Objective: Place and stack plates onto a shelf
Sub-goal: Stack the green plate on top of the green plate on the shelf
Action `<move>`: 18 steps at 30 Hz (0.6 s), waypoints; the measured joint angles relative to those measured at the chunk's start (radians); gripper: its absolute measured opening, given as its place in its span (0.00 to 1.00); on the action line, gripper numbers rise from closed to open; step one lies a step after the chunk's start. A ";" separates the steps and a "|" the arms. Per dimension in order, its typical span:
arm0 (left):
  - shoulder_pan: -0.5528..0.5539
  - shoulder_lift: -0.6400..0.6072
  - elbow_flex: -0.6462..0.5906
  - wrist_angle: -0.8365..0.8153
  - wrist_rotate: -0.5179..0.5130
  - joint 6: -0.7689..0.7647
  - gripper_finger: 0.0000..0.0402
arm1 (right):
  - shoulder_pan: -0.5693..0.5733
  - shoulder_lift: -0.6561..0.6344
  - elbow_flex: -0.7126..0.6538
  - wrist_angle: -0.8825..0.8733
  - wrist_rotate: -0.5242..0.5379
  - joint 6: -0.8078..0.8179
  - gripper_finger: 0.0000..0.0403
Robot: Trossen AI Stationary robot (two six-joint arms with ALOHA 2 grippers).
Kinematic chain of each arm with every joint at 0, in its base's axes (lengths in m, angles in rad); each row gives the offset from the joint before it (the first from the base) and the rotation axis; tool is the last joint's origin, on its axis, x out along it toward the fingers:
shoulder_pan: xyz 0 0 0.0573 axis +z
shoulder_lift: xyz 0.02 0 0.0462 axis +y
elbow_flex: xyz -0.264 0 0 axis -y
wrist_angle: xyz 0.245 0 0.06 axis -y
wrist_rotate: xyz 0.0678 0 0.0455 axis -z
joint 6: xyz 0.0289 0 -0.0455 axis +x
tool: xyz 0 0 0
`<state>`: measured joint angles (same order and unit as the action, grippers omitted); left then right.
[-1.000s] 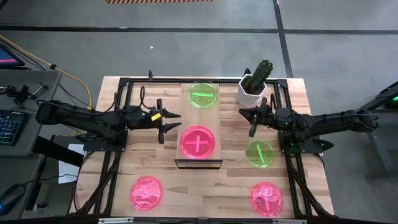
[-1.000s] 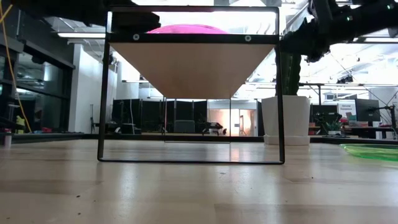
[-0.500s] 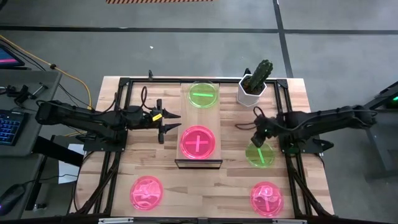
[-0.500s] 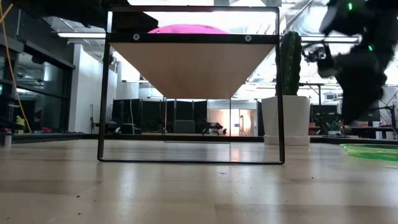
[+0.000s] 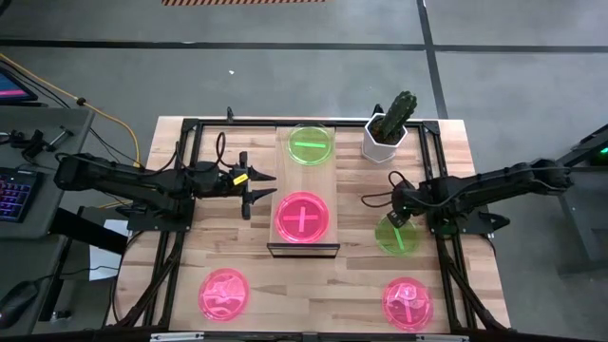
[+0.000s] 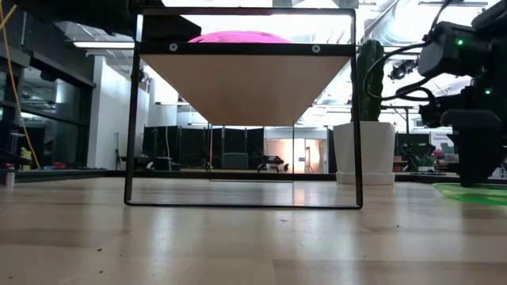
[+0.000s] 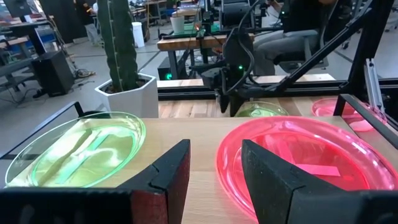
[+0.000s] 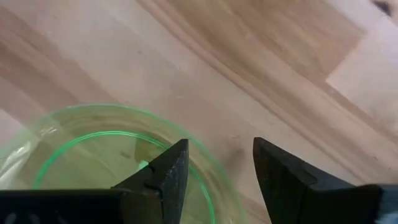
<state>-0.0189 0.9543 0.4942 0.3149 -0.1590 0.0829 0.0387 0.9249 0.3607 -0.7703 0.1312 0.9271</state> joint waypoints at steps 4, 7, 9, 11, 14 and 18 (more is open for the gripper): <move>0.000 0.000 0.000 -0.001 0.000 0.000 0.34 | 0.015 0.000 0.000 0.028 -0.020 -0.040 0.40; 0.000 0.000 0.000 -0.003 0.000 0.000 0.34 | 0.026 0.000 0.000 0.028 -0.043 -0.045 0.39; 0.000 0.000 0.000 -0.003 0.000 0.000 0.34 | 0.035 0.000 0.000 0.027 -0.045 -0.045 0.36; 0.000 0.000 0.000 -0.003 0.000 -0.001 0.34 | 0.041 0.000 0.000 0.027 -0.045 -0.045 0.33; 0.000 0.000 0.000 -0.003 0.000 -0.001 0.34 | 0.043 0.008 0.000 0.027 -0.042 -0.045 0.29; 0.000 0.000 0.000 -0.004 0.000 -0.001 0.34 | 0.043 0.035 0.000 0.027 -0.042 -0.045 0.20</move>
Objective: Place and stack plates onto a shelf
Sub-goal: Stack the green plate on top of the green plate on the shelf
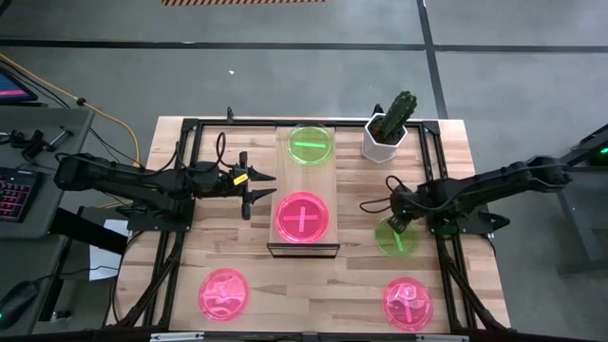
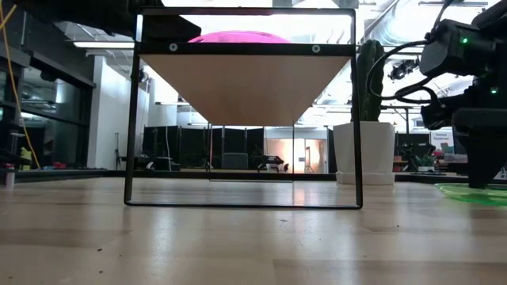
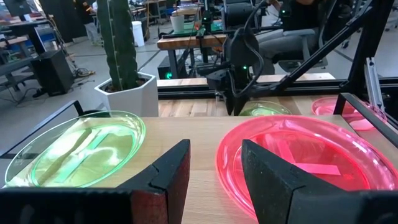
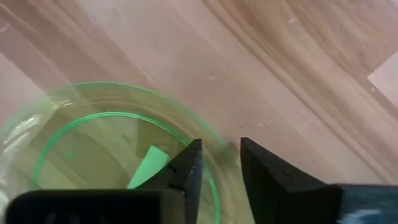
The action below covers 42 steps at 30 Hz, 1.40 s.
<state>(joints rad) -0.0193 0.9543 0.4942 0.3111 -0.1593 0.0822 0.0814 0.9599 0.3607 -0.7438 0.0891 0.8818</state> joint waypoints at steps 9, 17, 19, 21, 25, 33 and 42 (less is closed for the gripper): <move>0.000 0.000 0.000 0.000 0.000 0.000 0.34 | 0.000 0.036 0.003 0.002 0.006 -0.019 0.02; 0.000 0.000 0.000 0.000 0.000 0.000 0.34 | 0.000 -0.069 0.000 0.049 -0.040 -0.045 0.00; 0.000 0.000 0.000 0.000 0.000 0.000 0.34 | 0.000 -0.116 0.000 0.071 -0.061 -0.057 0.00; 0.000 0.000 0.000 0.000 0.000 0.000 0.34 | 0.000 -0.166 0.000 0.083 -0.080 -0.070 0.00; 0.000 0.000 0.000 -0.001 0.000 0.000 0.34 | 0.000 -0.272 0.000 0.088 -0.079 -0.071 0.00; 0.000 0.000 0.000 -0.001 0.000 0.000 0.34 | 0.004 -0.431 0.000 0.016 0.046 0.018 0.00; 0.000 0.000 0.000 -0.001 0.000 0.000 0.34 | 0.076 -0.422 -0.090 0.171 0.141 0.107 0.05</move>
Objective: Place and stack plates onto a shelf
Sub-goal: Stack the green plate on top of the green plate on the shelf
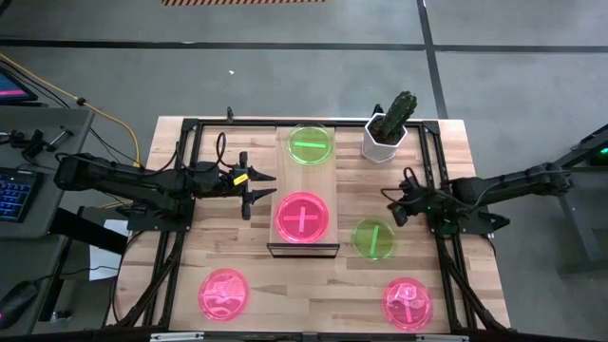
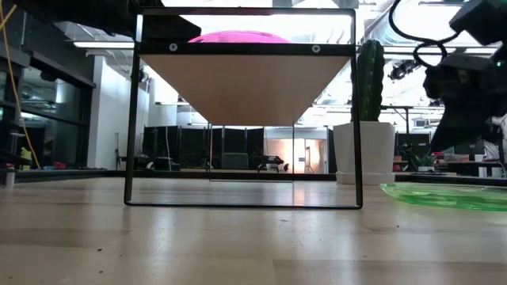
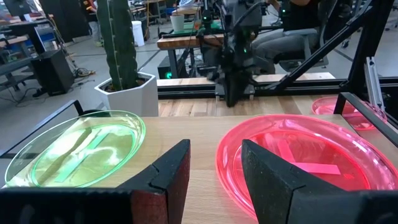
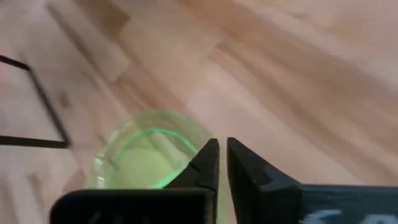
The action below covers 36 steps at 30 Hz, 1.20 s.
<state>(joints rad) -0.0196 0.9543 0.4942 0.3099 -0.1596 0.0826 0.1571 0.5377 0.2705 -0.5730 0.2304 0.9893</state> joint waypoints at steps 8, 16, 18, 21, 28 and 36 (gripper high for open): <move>0.000 0.000 -0.001 -0.007 0.000 0.000 0.34 | 0.072 0.019 -0.159 0.338 0.016 -0.053 0.30; 0.000 0.000 -0.001 -0.005 0.000 0.000 0.34 | 0.089 0.047 -0.141 0.299 0.135 -0.061 0.39; 0.000 0.000 -0.001 -0.006 0.000 0.000 0.34 | 0.089 0.067 -0.141 0.302 0.145 -0.046 0.39; 0.000 0.000 -0.001 -0.005 0.000 0.000 0.34 | 0.089 0.109 -0.141 0.308 0.171 -0.022 0.39; 0.000 0.000 -0.001 -0.006 0.000 0.000 0.34 | 0.100 0.254 -0.141 0.363 0.180 0.023 0.39; 0.000 0.000 -0.001 -0.006 0.000 0.000 0.34 | 0.140 0.419 -0.141 0.494 0.179 0.031 0.39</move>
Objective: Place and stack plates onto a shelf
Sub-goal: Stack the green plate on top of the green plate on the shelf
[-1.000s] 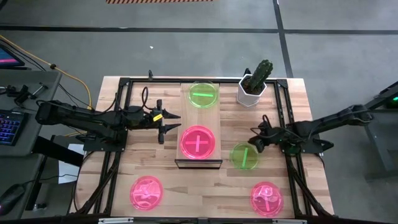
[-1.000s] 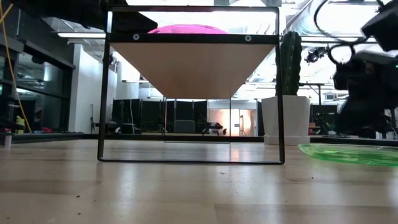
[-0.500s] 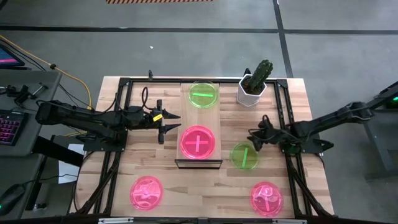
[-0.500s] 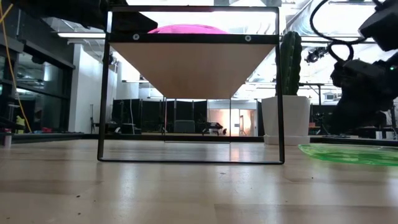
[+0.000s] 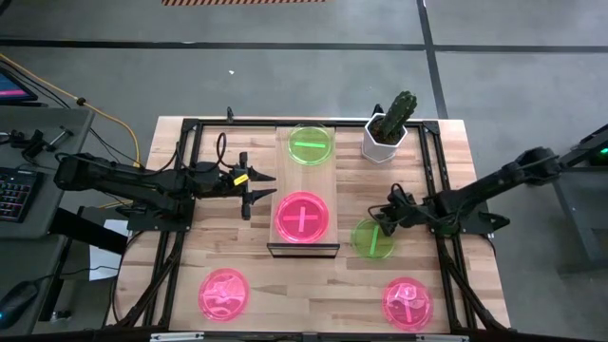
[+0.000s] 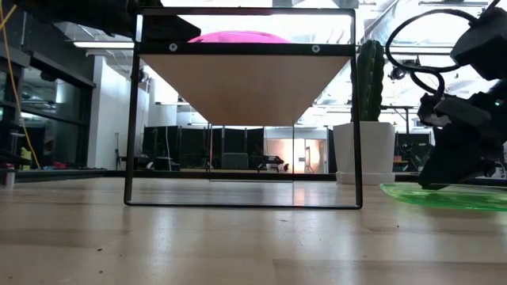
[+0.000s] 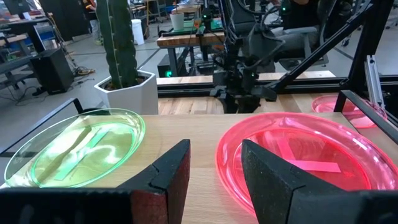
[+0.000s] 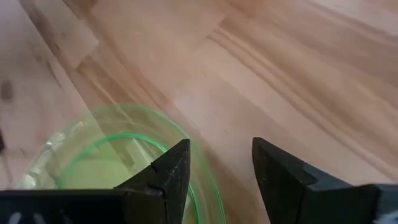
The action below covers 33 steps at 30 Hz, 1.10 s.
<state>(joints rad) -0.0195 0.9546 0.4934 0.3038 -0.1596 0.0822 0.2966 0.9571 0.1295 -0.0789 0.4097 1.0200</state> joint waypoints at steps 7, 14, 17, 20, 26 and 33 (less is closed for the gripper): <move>0.000 0.000 0.000 0.000 0.000 0.000 0.34 | 0.033 0.098 0.000 0.114 0.014 -0.007 0.39; 0.000 0.000 0.000 0.000 0.000 0.000 0.34 | 0.064 0.154 0.003 0.135 0.041 -0.008 0.37; 0.000 0.000 0.000 0.000 0.000 0.000 0.34 | 0.070 0.165 0.003 0.137 0.050 -0.004 0.29; 0.000 0.000 0.000 0.000 0.000 0.000 0.34 | 0.070 0.168 0.003 0.135 0.049 0.003 0.15; 0.000 0.000 0.000 -0.001 0.000 0.000 0.34 | 0.070 0.167 0.001 0.150 0.032 0.057 0.03; 0.000 0.000 0.000 0.000 0.000 0.000 0.34 | 0.072 0.088 -0.002 0.196 -0.077 0.056 0.00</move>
<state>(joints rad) -0.0193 0.9546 0.4934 0.3035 -0.1596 0.0822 0.3690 1.0446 0.1280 0.1170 0.3327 1.0763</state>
